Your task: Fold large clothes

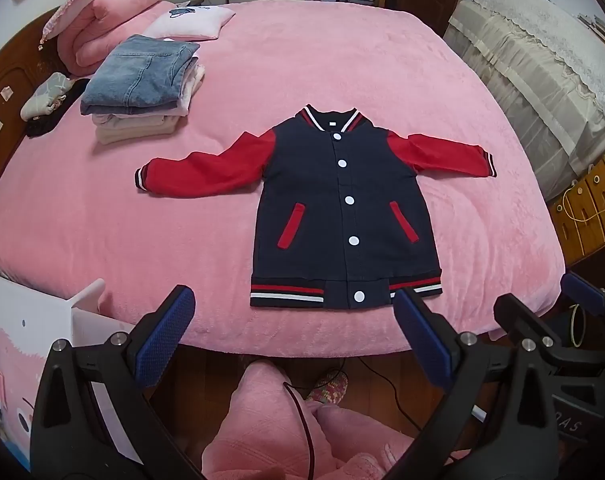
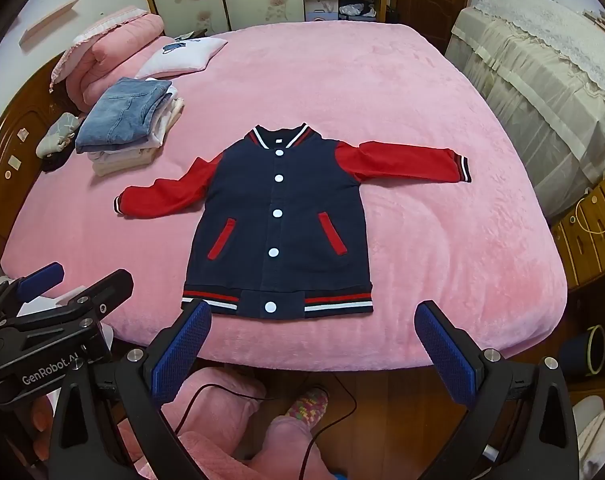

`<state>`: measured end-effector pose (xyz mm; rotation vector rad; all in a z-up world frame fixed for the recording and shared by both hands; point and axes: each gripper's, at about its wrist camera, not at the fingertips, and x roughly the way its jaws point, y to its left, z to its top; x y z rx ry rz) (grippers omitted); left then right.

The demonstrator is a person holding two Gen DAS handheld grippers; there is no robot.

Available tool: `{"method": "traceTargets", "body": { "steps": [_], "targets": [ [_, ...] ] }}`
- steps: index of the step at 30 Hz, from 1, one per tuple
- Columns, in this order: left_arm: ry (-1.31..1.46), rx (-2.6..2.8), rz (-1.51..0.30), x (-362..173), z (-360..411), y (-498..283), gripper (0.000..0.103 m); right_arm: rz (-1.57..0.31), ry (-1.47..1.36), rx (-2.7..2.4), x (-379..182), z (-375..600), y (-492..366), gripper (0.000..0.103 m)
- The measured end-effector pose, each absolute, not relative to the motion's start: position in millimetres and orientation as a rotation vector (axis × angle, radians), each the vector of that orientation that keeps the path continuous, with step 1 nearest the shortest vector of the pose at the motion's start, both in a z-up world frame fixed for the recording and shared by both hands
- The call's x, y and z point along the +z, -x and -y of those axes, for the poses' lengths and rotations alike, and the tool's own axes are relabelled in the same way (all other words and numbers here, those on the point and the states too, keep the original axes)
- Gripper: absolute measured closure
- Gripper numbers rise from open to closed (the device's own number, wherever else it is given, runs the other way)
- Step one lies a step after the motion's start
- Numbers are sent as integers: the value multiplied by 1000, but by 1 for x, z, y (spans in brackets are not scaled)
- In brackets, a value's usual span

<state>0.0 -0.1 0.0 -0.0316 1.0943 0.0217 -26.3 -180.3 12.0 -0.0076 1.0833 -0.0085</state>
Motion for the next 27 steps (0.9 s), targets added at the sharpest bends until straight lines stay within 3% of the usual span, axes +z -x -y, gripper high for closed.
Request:
{"method": "traceTargets", "body": {
  "steps": [27],
  "targets": [
    [36,19,-1101,0,0,0,4,-1089,7,-9,12,181,25,0]
  ]
}}
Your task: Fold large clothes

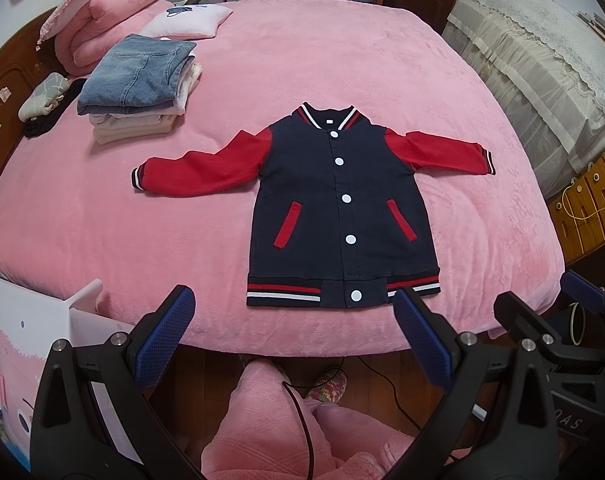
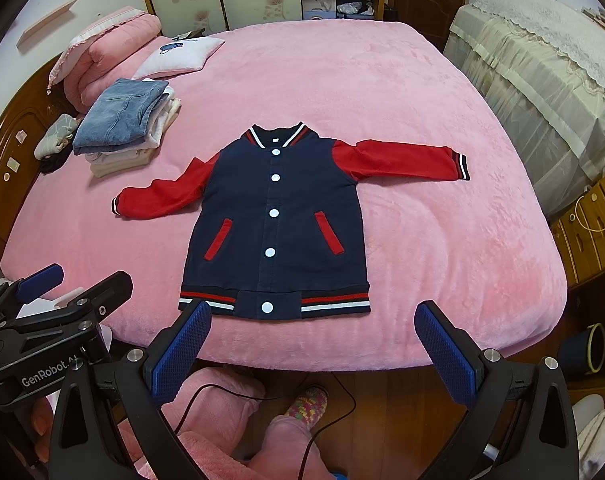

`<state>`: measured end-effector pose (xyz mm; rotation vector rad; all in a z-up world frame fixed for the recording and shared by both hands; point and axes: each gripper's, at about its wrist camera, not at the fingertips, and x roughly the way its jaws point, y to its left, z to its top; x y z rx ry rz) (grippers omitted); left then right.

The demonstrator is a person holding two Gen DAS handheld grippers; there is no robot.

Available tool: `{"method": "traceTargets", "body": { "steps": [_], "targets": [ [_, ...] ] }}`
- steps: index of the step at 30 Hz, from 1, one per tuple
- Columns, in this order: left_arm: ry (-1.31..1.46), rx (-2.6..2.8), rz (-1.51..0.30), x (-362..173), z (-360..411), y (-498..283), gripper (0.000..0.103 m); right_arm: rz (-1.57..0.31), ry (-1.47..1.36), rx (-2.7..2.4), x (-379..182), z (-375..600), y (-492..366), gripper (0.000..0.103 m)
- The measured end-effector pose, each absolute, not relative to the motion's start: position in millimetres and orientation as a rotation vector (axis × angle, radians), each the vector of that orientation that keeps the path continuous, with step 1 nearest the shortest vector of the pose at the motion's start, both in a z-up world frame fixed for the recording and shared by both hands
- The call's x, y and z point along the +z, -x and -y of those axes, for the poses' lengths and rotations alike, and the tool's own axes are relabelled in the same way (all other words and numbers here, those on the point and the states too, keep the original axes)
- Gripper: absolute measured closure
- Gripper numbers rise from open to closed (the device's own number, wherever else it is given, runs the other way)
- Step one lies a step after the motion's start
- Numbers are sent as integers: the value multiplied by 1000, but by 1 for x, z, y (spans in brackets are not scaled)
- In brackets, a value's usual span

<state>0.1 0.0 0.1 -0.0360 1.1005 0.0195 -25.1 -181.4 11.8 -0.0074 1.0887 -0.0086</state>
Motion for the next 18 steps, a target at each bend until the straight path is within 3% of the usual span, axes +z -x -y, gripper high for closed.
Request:
{"method": "traceTargets", "body": {
  "steps": [18],
  "targets": [
    [35,19,-1101,0,0,0,4,-1090,6,-9,11,185,25,0]
  ]
}}
